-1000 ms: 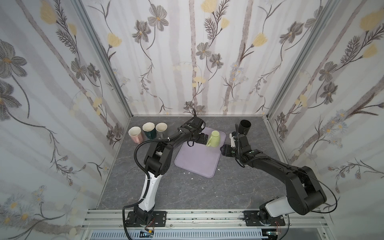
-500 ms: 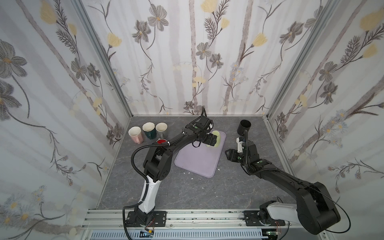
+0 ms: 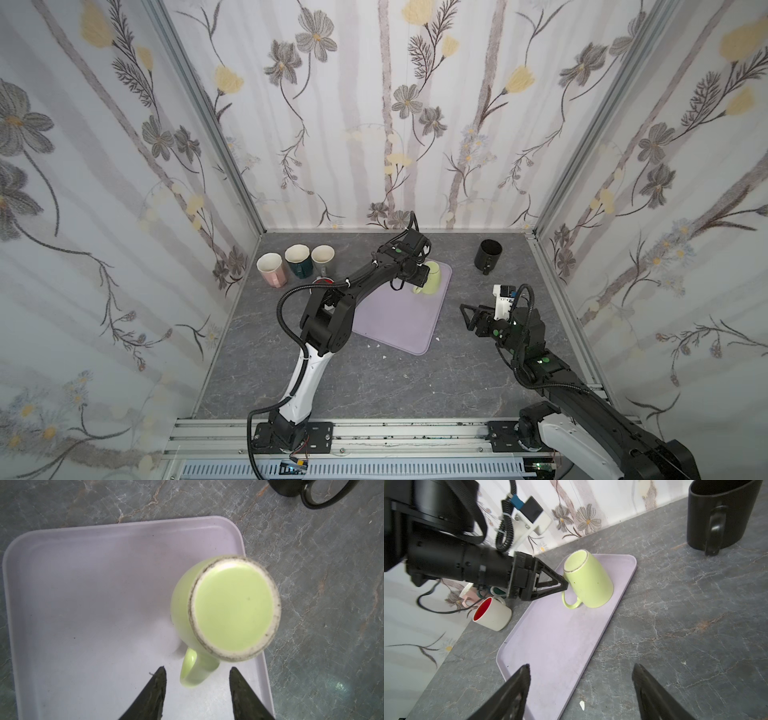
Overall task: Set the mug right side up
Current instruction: 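Close the left gripper on the green mug's handle and hold it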
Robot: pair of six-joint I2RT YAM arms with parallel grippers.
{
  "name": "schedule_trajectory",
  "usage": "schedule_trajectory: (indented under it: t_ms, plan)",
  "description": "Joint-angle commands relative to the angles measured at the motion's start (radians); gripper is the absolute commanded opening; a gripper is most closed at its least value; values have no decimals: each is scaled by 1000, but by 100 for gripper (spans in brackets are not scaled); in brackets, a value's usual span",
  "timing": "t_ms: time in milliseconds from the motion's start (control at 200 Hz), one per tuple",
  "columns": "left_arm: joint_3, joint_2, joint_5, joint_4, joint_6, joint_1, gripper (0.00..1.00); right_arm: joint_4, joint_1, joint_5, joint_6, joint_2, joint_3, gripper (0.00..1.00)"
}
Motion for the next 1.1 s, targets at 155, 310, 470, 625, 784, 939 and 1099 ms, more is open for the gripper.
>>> schedule_trajectory:
  t_ms: [155,310,470,625,784,939,1099]
  plan:
    - [62,44,-37,-52,53,-12,49,39,-19,22,-29,-82,-39,80]
    - [120,87,-69,-92,83,-26,43,34,-23,20,-27,-92,-51,80]
    - [153,111,-94,-101,71,-30,40,42,-26,11,-17,-88,-60,79]
    - [182,135,-101,-105,68,-33,37,41,-28,12,-8,-84,-61,78]
    - [211,151,-142,-129,59,-37,33,38,-30,18,-1,-82,-65,75]
    - [225,161,-150,-131,60,-37,32,40,-31,18,7,-69,-66,73]
    - [246,175,-138,-126,68,-40,31,42,-32,18,13,-64,-66,73]
